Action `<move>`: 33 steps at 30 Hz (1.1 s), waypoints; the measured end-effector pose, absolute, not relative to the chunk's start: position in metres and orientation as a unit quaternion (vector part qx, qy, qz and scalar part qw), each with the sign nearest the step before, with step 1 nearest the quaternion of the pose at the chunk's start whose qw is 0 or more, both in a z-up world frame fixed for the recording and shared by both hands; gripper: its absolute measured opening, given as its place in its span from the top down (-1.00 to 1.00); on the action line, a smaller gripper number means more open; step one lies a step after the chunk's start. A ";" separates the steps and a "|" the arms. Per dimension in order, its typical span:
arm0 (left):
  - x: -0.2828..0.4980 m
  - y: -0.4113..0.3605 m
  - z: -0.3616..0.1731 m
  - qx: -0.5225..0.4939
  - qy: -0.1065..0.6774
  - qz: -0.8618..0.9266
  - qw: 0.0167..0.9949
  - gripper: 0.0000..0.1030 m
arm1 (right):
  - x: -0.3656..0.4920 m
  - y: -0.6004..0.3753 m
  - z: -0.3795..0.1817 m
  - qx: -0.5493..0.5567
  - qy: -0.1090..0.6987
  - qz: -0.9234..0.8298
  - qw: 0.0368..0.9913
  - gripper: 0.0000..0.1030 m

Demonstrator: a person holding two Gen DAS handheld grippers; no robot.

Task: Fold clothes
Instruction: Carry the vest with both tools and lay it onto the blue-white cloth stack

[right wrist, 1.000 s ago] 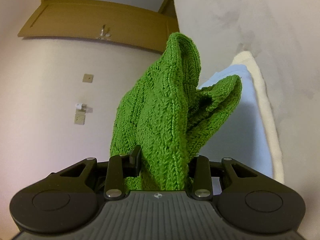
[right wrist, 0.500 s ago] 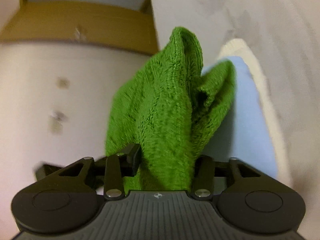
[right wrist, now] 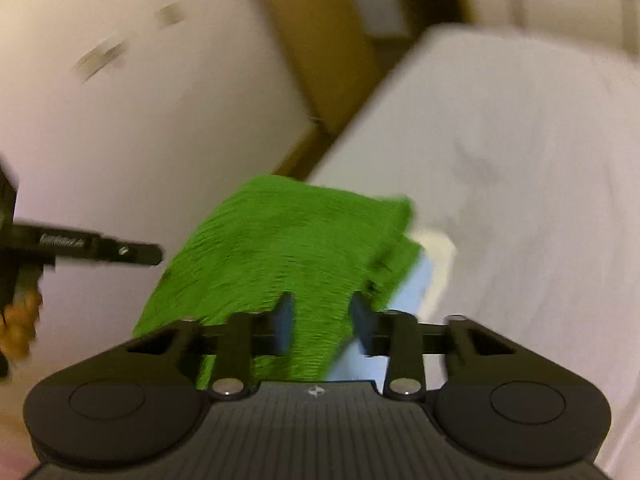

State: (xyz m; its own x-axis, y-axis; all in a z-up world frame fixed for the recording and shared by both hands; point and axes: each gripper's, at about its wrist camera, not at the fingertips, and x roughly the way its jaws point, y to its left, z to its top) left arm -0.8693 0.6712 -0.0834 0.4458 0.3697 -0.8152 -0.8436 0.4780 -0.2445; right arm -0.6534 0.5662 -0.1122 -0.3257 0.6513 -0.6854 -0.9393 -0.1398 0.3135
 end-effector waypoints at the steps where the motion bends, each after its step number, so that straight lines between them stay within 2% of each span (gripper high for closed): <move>1: -0.866 0.667 -0.091 -0.329 0.365 0.388 0.780 0.64 | -0.661 0.568 -0.110 -0.213 0.347 0.739 0.536 0.44; 6: -0.863 0.663 -0.138 -0.330 0.396 0.398 0.759 0.60 | -0.689 0.575 -0.160 -0.302 0.352 0.729 0.503 0.44; 9: -0.862 0.661 -0.151 -0.322 0.404 0.406 0.754 0.60 | -0.691 0.567 -0.193 -0.313 0.361 0.726 0.494 0.46; 15: -0.859 0.659 -0.117 -0.299 0.416 0.399 0.761 0.62 | -0.687 0.577 -0.174 -0.328 0.370 0.722 0.484 0.46; 22: -0.851 0.691 -0.068 -0.277 0.360 0.384 0.804 0.62 | -0.657 0.596 -0.130 -0.270 0.360 0.742 0.497 0.43; 26: -0.832 0.719 -0.091 -0.251 0.377 0.387 0.803 0.62 | -0.643 0.634 -0.131 -0.254 0.351 0.732 0.526 0.41; 33: -0.814 0.735 -0.149 -0.212 0.414 0.396 0.791 0.57 | -0.638 0.670 -0.183 -0.284 0.363 0.711 0.531 0.41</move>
State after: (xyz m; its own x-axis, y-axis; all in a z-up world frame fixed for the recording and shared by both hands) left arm -0.8138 0.7347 -0.1487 0.3425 0.4513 -0.8240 -0.8032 0.5957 -0.0076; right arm -0.6379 0.6696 -0.1826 -0.2752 0.5487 -0.7894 -0.9612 -0.1732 0.2147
